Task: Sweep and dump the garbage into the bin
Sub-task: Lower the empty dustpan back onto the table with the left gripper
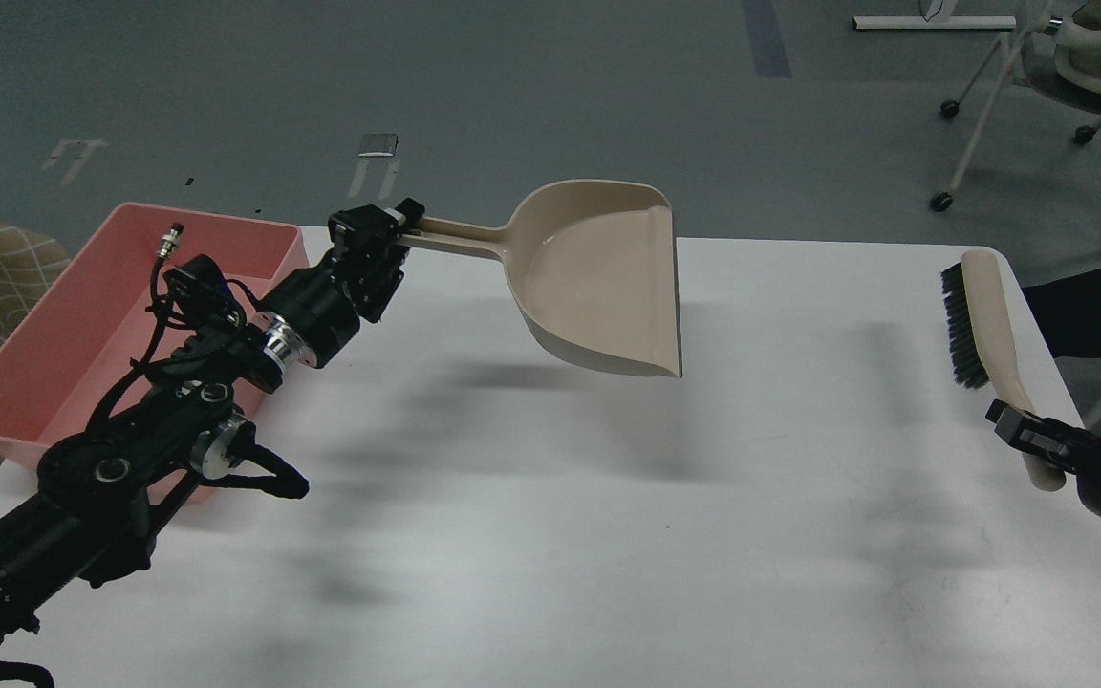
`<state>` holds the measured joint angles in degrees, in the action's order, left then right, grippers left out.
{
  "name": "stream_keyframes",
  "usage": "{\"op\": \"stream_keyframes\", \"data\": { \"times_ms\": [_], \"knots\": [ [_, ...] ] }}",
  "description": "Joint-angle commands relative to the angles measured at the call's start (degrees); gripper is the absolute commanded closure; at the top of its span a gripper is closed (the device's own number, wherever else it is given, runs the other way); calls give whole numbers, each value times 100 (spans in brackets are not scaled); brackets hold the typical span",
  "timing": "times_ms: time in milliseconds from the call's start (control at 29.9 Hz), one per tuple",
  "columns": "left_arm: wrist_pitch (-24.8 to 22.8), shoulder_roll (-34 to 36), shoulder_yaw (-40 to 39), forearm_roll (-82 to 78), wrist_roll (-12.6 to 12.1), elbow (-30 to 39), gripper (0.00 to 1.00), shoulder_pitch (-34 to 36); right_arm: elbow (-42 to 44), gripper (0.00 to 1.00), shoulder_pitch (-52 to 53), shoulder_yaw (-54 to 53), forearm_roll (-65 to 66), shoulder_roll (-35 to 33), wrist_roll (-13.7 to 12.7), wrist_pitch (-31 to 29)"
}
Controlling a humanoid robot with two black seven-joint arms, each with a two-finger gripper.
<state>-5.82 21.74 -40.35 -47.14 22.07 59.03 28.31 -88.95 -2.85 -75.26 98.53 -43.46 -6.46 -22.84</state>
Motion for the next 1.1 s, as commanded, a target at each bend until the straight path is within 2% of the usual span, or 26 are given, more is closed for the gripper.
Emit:
{"op": "stream_keyframes", "data": {
  "times_ms": [0,100,301,435,970,1037,1070],
  "knots": [
    [177,-275,194,3,8,-339,100,-9,-25,100,-23,12,-27,-127,4,-36],
    [274,-284,203,-6,-1,-497,100,-53,-52,100,-23,21,-45,-207,22,-54],
    [441,-267,343,3,34,-516,100,-237,-43,100,126,582,-10,-190,224,-80],
    [538,-276,387,3,175,-507,100,-361,27,100,495,1083,8,-146,224,-72],
    [872,-759,572,3,140,-454,100,-405,317,100,593,1216,43,-181,224,-72],
    [898,-785,572,3,140,-445,98,-414,317,100,593,1216,43,-172,224,-72],
    [907,-785,572,3,148,-445,91,-422,317,100,593,1216,43,-163,224,-72]
  ]
}}
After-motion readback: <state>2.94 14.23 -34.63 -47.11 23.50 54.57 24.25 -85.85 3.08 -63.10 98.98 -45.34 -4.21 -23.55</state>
